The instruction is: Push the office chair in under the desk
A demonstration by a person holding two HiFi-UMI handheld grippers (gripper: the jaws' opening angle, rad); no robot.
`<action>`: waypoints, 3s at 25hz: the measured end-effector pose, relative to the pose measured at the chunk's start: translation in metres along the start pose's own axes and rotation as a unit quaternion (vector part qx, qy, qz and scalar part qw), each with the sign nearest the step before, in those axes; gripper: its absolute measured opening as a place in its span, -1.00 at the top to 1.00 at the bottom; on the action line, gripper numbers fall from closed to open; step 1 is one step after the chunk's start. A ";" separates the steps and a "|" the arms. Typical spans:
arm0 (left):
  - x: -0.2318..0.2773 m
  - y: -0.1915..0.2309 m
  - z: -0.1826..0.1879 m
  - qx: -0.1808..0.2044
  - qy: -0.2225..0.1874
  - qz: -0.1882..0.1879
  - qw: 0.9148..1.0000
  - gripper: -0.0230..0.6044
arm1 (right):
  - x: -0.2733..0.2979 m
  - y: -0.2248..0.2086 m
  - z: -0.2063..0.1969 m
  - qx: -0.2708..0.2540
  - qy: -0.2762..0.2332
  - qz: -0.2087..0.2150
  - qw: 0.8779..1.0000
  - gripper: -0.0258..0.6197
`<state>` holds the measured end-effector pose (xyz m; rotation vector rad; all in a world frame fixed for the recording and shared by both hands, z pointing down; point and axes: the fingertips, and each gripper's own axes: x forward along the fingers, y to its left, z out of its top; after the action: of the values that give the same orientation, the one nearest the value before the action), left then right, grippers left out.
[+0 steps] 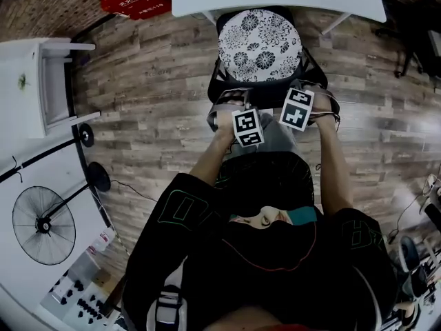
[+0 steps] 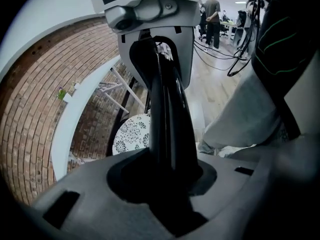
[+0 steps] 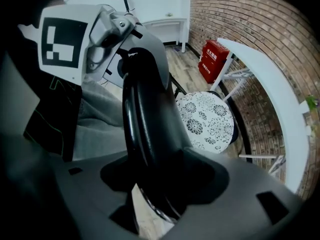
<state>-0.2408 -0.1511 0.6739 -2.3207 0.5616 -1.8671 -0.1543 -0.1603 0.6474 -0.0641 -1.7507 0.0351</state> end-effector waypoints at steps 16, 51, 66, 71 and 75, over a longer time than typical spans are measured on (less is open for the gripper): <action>0.008 0.045 -0.029 0.068 -0.011 0.002 0.998 0.49 | 0.002 -0.026 0.034 0.077 -0.044 -0.070 0.994 0.10; 0.082 0.267 0.024 0.066 -0.001 0.045 0.997 0.57 | -0.028 -0.277 0.011 0.085 -0.050 -0.158 0.982 -0.01; 0.092 0.263 0.027 0.050 0.000 0.021 0.999 0.52 | -0.024 -0.280 0.007 0.083 -0.029 -0.152 0.985 0.00; 0.097 0.259 0.025 0.033 0.006 0.024 0.999 0.44 | -0.021 -0.276 0.004 0.086 -0.026 -0.165 0.982 0.02; 0.089 0.263 0.021 -0.002 0.017 0.044 0.999 0.31 | -0.026 -0.274 0.003 0.082 -0.007 -0.187 0.979 0.06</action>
<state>-0.2618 -0.4284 0.6686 -2.2312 0.6602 -1.8710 -0.1586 -0.4354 0.6375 0.3867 -1.7426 -0.0949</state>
